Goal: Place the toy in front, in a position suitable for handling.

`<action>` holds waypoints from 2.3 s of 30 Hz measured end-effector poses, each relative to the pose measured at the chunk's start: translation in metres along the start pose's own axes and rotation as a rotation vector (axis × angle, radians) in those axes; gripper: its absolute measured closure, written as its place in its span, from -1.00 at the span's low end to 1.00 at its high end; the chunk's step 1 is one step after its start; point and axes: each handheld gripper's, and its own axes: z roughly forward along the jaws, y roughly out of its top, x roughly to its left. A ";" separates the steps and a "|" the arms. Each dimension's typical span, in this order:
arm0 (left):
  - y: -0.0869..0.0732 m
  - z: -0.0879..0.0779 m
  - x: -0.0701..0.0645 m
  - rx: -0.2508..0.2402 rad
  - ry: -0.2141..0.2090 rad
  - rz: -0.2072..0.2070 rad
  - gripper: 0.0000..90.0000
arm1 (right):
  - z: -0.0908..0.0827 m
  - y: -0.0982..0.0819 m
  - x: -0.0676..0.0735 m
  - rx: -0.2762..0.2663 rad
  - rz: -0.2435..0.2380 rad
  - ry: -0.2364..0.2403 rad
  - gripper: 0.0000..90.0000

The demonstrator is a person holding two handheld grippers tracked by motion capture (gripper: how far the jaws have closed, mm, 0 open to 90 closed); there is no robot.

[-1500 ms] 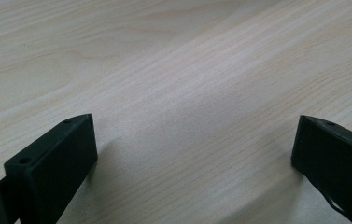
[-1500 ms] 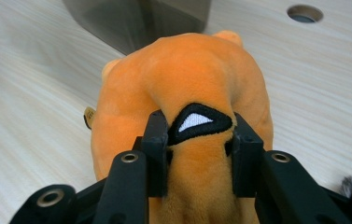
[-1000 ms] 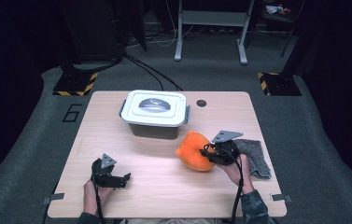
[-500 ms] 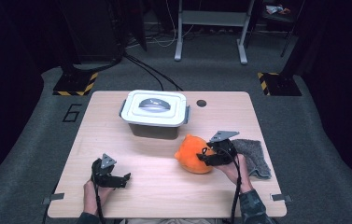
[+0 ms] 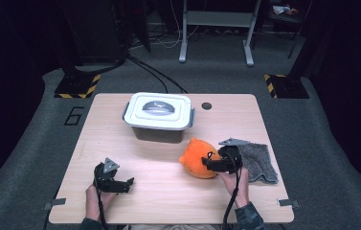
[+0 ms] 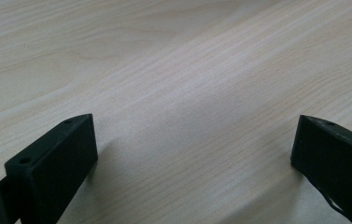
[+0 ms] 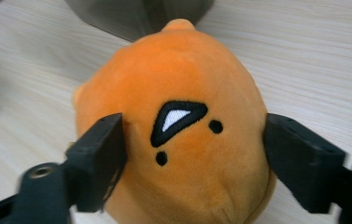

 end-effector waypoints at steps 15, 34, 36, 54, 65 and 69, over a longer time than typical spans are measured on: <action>0.000 0.000 0.000 0.000 0.001 0.000 -1.00 | 0.000 -0.005 -0.007 -0.055 -0.146 0.055 0.45; 0.005 0.000 -0.007 -0.012 -0.016 0.017 -1.00 | 0.007 0.014 -0.030 -0.011 -0.271 0.135 -0.10; 0.013 -0.004 -0.014 -0.052 -0.036 0.036 -0.97 | 0.003 0.014 -0.031 -0.019 -0.266 0.126 -0.22; 0.077 0.026 -0.088 -0.150 -0.332 0.164 -0.60 | -0.041 -0.011 -0.049 -0.054 -0.130 -0.043 -0.70; 0.103 0.045 -0.110 -0.161 -0.400 0.194 -0.30 | -0.053 -0.028 -0.064 -0.033 -0.084 -0.120 -0.69; 0.111 0.049 -0.117 -0.176 -0.399 0.202 -0.21 | -0.056 -0.028 -0.067 -0.033 -0.078 -0.129 -0.68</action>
